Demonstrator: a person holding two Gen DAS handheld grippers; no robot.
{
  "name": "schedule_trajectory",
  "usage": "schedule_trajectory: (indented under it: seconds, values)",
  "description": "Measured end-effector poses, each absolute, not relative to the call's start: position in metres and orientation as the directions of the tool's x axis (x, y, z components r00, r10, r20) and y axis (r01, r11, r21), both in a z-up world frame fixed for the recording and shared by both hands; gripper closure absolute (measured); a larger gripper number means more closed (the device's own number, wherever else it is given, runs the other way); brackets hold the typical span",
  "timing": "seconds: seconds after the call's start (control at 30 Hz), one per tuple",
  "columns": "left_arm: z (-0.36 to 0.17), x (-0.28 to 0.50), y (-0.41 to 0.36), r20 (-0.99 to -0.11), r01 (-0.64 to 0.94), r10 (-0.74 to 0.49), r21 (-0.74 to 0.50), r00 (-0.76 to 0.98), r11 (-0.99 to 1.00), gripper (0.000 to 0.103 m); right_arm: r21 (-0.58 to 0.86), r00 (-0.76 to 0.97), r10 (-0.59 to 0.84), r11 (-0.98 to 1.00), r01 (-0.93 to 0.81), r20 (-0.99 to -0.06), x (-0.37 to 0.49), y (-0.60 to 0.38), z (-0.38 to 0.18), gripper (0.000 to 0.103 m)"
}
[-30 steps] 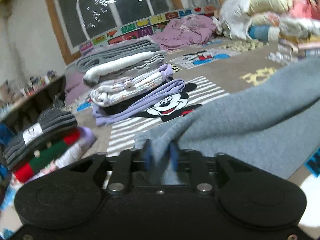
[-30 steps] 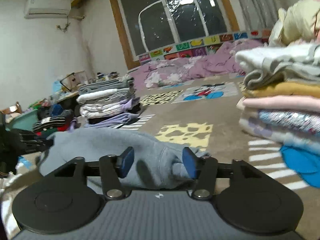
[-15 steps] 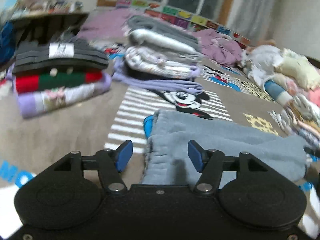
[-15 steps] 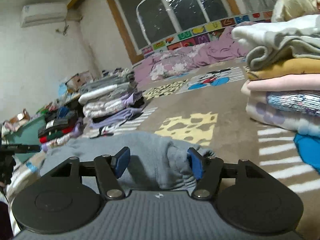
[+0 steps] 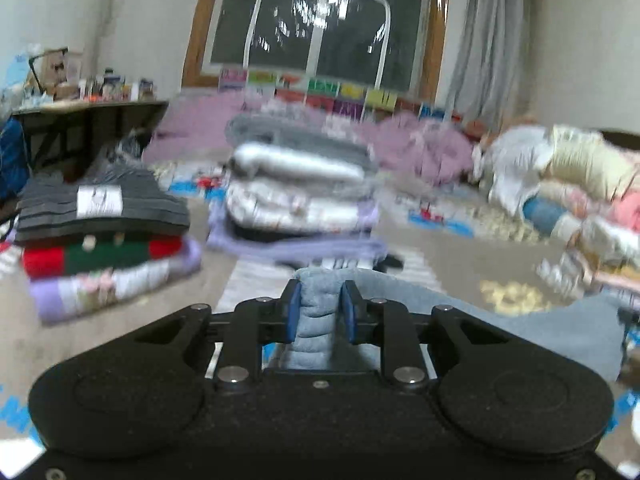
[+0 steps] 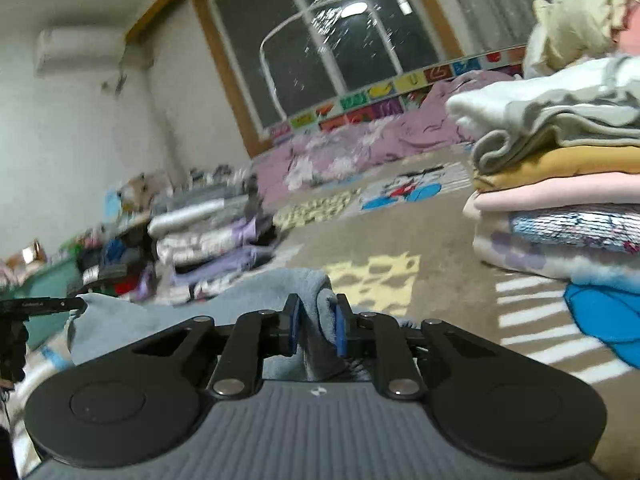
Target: Fold clothes
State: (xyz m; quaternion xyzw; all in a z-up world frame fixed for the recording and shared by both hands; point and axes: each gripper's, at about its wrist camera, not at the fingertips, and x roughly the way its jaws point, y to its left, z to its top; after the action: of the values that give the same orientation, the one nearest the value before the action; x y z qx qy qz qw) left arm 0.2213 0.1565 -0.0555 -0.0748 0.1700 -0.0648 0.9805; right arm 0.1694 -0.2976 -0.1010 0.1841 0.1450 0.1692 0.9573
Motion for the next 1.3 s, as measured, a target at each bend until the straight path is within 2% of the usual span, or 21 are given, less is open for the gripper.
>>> schedule_trajectory:
  seconds: [0.13, 0.47, 0.93, 1.0, 1.1, 1.2, 1.23, 1.27, 1.3]
  values:
    - [-0.051, 0.245, 0.153, -0.339, 0.091, -0.151, -0.185, 0.929, 0.979, 0.083, 0.449, 0.915, 0.354, 0.861, -0.239, -0.191, 0.172, -0.306, -0.102, 0.084]
    - [-0.085, 0.300, 0.162, -0.442, 0.028, -0.150, -0.270, 0.884, 0.962, 0.083, 0.543, 0.916, 0.306, 0.831, -0.124, -0.260, 0.198, -0.322, -0.120, 0.084]
    - [-0.105, 0.323, 0.167, -0.518, -0.022, -0.149, -0.309, 0.842, 0.951, 0.083, 0.540, 0.895, 0.282, 0.840, -0.057, -0.345, 0.223, -0.321, -0.128, 0.084]
    - [-0.111, 0.327, 0.164, -0.541, -0.035, -0.125, -0.276, 0.832, 0.961, 0.080, 0.534, 0.894, 0.275, 0.844, -0.049, -0.354, 0.225, -0.320, -0.129, 0.084]
    - [-0.118, 0.331, 0.161, -0.563, -0.038, -0.121, -0.263, 0.818, 0.964, 0.066, 0.516, 0.888, 0.257, 0.856, -0.025, -0.382, 0.228, -0.317, -0.133, 0.083]
    - [-0.104, 0.318, 0.172, -0.514, -0.033, -0.129, -0.295, 0.848, 0.955, 0.064, 0.484, 0.885, 0.237, 0.875, -0.015, -0.402, 0.229, -0.313, -0.133, 0.074]
    - [-0.097, 0.312, 0.177, -0.492, -0.038, -0.126, -0.310, 0.861, 0.950, 0.064, 0.493, 0.891, 0.229, 0.870, -0.006, -0.393, 0.227, -0.316, -0.132, 0.060]
    - [-0.090, 0.305, 0.181, -0.470, -0.037, -0.127, -0.323, 0.874, 0.946, 0.064, 0.501, 0.904, 0.218, 0.865, -0.004, -0.369, 0.222, -0.318, -0.130, 0.054]
    - [-0.084, 0.298, 0.183, -0.452, -0.030, -0.130, -0.330, 0.883, 0.944, 0.064, 0.510, 0.916, 0.206, 0.860, -0.001, -0.345, 0.217, -0.320, -0.128, 0.054]
